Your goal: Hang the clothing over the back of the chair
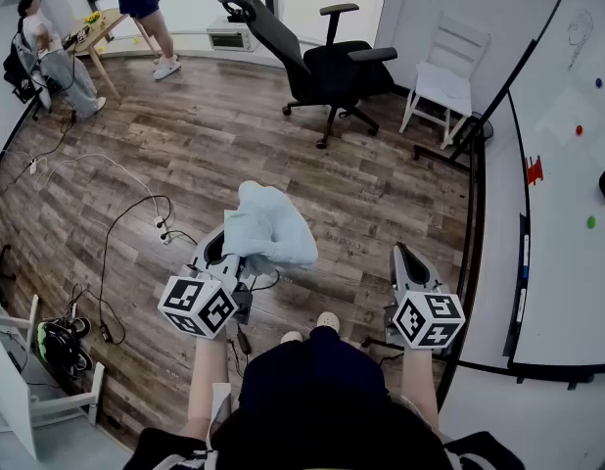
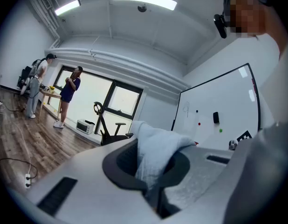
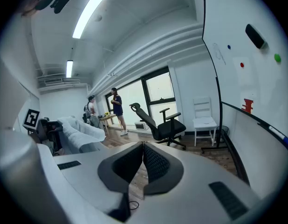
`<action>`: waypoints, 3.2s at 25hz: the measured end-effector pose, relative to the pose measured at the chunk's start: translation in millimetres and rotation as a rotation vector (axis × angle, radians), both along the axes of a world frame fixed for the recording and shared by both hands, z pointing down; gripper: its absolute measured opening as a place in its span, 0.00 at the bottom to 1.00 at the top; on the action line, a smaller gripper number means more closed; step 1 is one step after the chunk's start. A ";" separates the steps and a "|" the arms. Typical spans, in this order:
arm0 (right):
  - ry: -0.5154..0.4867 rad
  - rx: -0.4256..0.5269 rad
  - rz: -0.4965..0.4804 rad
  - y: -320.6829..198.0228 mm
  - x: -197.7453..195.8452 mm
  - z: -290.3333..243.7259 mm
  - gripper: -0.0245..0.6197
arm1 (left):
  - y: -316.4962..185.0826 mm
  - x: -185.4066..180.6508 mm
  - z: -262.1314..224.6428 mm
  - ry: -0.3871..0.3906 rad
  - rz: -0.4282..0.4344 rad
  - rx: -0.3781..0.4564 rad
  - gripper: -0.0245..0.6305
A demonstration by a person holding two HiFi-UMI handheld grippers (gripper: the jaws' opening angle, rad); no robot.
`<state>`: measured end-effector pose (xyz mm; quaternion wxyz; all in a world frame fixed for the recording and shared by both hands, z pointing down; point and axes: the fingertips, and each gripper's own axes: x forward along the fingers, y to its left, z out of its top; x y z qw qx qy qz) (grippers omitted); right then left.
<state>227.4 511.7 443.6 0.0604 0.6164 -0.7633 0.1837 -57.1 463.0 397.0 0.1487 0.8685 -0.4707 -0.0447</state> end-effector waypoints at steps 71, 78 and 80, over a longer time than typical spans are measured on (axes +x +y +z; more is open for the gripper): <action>0.012 -0.016 -0.161 -275.3 12.7 14.1 0.09 | -218.1 29.5 31.5 -0.043 -0.125 -0.053 0.07; -0.004 -0.041 -0.175 -274.6 20.6 27.0 0.09 | -215.8 39.4 37.8 -0.020 -0.140 -0.066 0.07; -0.007 -0.050 -0.178 -271.2 20.1 31.1 0.09 | -213.1 39.8 38.8 -0.017 -0.140 -0.071 0.07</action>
